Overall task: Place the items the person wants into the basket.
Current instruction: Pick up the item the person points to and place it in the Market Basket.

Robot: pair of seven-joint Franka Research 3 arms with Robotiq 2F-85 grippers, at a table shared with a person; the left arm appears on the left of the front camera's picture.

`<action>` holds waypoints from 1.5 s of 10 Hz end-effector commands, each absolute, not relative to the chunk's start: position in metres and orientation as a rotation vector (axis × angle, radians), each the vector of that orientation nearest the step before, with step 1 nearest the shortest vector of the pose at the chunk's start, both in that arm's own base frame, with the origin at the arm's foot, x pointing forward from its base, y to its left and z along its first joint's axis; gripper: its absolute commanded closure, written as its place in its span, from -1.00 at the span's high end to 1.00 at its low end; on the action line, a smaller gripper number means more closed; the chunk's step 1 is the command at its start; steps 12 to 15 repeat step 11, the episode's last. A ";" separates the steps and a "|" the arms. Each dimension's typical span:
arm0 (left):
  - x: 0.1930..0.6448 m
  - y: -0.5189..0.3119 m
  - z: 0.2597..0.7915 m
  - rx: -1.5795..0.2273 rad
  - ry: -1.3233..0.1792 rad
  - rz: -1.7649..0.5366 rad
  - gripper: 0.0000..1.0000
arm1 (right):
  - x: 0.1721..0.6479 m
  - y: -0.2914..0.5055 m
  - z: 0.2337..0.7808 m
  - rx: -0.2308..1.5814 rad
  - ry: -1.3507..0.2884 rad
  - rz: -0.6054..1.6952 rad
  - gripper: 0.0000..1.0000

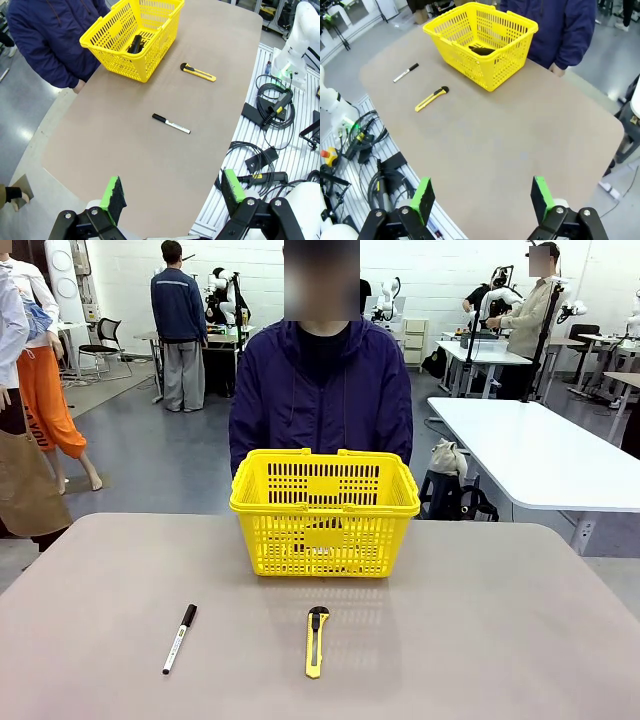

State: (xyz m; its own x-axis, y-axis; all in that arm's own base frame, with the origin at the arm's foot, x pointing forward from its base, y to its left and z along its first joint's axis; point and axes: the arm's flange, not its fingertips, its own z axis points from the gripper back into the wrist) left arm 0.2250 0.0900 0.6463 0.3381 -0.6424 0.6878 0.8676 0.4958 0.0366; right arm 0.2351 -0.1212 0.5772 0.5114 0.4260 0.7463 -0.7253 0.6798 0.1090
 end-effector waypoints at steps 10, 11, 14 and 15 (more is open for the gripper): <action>0.225 0.090 0.648 -0.383 -0.711 -1.019 1.00 | 0.236 -0.123 0.575 0.424 -0.738 0.732 1.00; 0.225 0.090 0.648 -0.383 -0.711 -1.019 1.00 | 0.236 -0.123 0.575 0.424 -0.738 0.732 1.00; 0.225 0.090 0.648 -0.383 -0.711 -1.019 1.00 | 0.236 -0.123 0.575 0.424 -0.738 0.732 1.00; 0.225 0.090 0.648 -0.383 -0.711 -1.019 1.00 | 0.236 -0.123 0.575 0.424 -0.738 0.732 1.00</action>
